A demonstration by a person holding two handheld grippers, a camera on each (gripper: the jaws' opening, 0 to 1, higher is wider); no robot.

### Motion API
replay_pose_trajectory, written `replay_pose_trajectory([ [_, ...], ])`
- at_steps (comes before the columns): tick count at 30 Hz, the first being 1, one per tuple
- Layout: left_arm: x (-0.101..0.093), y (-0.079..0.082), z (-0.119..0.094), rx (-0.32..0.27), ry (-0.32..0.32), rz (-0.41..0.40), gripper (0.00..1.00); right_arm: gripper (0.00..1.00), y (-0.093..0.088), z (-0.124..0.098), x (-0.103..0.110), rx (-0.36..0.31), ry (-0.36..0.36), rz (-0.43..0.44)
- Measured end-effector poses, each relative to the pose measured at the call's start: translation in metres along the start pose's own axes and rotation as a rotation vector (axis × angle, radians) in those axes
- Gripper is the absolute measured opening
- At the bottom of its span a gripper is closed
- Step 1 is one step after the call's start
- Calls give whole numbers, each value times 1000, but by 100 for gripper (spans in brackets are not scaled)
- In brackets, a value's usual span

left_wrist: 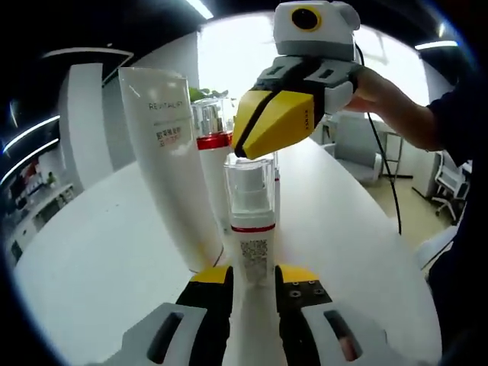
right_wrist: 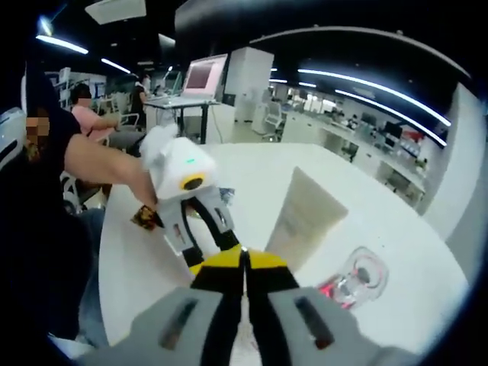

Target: Arrange the skincare products in the storage area until every visible bottle or jar stands upright without overlapping.

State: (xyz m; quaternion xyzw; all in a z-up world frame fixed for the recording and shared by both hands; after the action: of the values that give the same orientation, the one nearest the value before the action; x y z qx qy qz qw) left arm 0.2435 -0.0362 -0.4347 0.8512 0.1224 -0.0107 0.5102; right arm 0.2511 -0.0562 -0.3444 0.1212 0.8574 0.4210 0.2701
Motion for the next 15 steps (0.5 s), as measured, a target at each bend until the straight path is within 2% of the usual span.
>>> replay_pose_trajectory([
  [15, -2, 2, -19, -29, 31, -21, 21, 0, 2, -2, 1, 7, -12, 2],
])
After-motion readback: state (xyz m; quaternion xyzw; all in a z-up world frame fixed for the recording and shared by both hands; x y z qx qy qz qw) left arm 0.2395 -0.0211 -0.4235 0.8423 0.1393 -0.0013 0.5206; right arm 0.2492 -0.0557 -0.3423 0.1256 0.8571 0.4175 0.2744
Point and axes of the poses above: the point that each gripper's makers call its tool centre point, and the gripper's own axes: z roughly forward along the fingers, x roughly to its left, y roughly out of its top, the point moved 1 cm from there along -z, roughly backward along the fingers, and after that the axes turned 11 degrees about -z, right-handed, at the moved point
